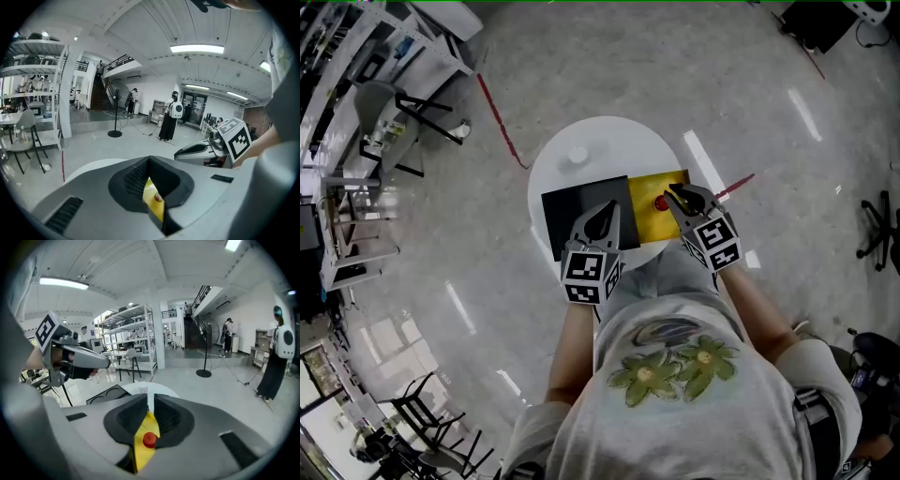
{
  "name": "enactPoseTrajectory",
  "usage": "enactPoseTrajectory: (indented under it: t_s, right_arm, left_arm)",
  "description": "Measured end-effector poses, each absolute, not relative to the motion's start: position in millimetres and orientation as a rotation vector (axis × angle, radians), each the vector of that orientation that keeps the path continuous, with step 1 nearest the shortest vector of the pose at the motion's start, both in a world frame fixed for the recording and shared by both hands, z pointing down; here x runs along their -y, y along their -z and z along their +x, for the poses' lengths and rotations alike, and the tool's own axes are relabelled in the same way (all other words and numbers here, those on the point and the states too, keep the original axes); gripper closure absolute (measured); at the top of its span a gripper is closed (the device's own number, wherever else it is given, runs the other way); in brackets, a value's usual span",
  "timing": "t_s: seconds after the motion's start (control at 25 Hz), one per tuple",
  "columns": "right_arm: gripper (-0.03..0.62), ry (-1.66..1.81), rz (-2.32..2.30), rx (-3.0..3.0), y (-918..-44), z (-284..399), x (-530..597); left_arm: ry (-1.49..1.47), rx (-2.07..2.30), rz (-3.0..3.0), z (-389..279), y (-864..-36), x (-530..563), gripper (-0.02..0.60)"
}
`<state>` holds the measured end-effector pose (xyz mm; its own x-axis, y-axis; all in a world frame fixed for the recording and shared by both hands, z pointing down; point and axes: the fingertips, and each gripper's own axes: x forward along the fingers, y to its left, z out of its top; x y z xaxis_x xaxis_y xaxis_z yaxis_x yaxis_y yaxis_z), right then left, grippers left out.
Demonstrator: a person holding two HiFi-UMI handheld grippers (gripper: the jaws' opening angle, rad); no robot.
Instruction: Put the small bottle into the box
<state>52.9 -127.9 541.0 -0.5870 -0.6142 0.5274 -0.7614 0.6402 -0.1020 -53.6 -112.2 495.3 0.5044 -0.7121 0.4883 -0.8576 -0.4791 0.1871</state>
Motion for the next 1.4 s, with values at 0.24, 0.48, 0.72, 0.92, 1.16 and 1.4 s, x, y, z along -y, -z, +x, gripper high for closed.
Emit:
enactPoseTrajectory:
  t_s: [0.24, 0.48, 0.72, 0.92, 1.16, 1.4]
  right_arm:
    - [0.589, -0.426, 1.212, 2.441, -507.5, 62.6, 115.7]
    - [0.591, -0.367, 1.303, 2.444, -483.9, 72.0, 97.4]
    - [0.591, -0.341, 1.357, 2.432, -472.0, 72.4, 80.3]
    - [0.591, -0.322, 1.399, 2.427, -464.7, 71.5, 64.6]
    - [0.591, -0.312, 1.435, 2.418, -459.6, 70.1, 56.8]
    - [0.591, -0.306, 1.450, 2.412, -456.0, 71.1, 45.1]
  left_arm:
    - [-0.448, 1.236, 2.421, -36.6, -476.2, 103.4, 0.578]
    - [-0.433, 1.180, 2.486, -20.8, -462.8, 92.2, 0.578]
    - [-0.412, 1.139, 2.532, -17.2, -453.2, 79.5, 0.578]
    - [-0.401, 1.108, 2.563, -15.0, -449.6, 65.4, 0.578]
    - [-0.393, 1.088, 2.583, -16.3, -444.8, 58.8, 0.578]
    - [-0.390, 1.077, 2.590, -16.5, -441.4, 46.7, 0.578]
